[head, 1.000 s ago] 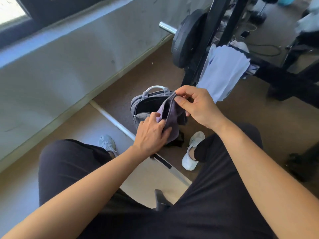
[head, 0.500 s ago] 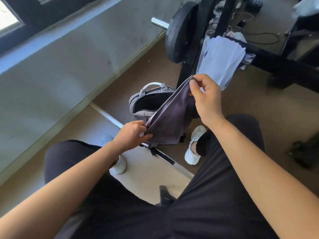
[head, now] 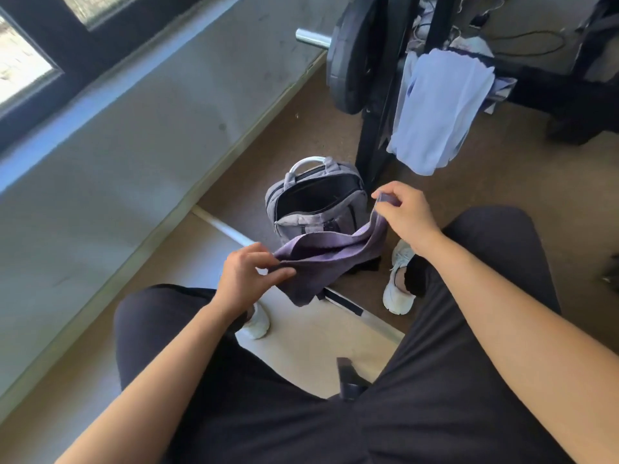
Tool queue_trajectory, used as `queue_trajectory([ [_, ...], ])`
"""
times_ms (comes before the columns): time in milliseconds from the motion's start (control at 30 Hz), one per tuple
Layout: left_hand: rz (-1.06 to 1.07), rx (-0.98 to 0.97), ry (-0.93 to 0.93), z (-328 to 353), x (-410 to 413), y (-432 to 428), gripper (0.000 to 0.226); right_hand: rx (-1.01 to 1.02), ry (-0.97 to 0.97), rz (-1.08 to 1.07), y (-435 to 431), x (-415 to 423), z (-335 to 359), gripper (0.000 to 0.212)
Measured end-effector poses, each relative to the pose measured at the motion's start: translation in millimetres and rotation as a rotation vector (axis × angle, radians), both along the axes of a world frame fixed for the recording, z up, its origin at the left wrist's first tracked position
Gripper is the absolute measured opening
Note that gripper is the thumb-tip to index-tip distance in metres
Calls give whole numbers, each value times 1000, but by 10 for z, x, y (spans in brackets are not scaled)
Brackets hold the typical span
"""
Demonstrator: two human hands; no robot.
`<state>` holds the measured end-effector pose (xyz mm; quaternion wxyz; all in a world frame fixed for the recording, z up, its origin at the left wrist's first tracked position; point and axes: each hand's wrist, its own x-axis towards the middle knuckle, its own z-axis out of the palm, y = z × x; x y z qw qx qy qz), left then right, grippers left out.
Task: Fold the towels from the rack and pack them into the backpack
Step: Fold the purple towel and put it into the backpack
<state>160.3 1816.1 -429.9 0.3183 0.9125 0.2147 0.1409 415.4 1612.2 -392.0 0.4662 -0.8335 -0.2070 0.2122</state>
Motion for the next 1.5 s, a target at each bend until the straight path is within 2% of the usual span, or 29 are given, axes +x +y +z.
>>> queue_trajectory([
  [67, 159, -36, -46, 62, 16, -29, 38, -53, -30, 107, -2, -42, -22, 23],
  [200, 332, -18, -34, 88, -46, 60, 58, -118, -76, 231, -9, -62, -16, 8],
  [300, 373, 21, 44, 75, -99, 115, 60, -210, -16, 426, -46, -28, 28, 25],
  [367, 464, -54, 64, 74, -94, 141, 56, -327, -43, 601, -65, -62, 48, 36],
  [400, 501, -119, 63, 52, -86, 161, 54, -364, -69, 630, -64, -77, 14, 35],
  [533, 429, -483, -53, -53, -108, 192, 38, -266, -93, 458, 5, -195, 36, 8],
  [600, 312, -629, -51, -51, -105, 144, 20, -198, 1, 293, 52, -248, 103, 21],
  [633, 254, -642, -24, -38, -96, 119, 19, -179, 59, 204, 64, -268, 124, 30],
  [667, 199, -645, 8, -20, -83, 89, 27, -170, 98, 122, 78, -286, 146, 37],
  [767, 84, -751, 43, 23, -51, -12, 50, -94, 112, 3, 109, -282, 104, 33],
  [833, 66, -897, 58, 45, -8, -109, 51, -44, 141, -39, 124, -310, 104, 39],
  [900, 92, -1002, 114, 76, 63, -223, 40, -18, 163, -78, 153, -343, 118, 42],
  [1000, 193, -1124, 176, 160, 170, -371, 31, 18, 118, -45, 187, -372, 122, 34],
  [1067, 323, -1155, 188, 197, 207, -407, 20, 43, 39, -6, 184, -364, 80, 43],
  [1167, 442, -1072, 227, 133, 220, -356, 40, 68, -71, 55, 182, -385, 63, 44],
  [1267, 500, -1006, 226, 78, 232, -334, 23, 54, -160, 82, 191, -375, 42, 42],
  [1367, 405, -936, 211, 42, 206, -319, 25, 116, -169, 65, 179, -324, 35, 46],
  [1500, 183, -955, 171, 0, 150, -338, 20, 252, 42, -18, 162, -287, 126, 38],
])
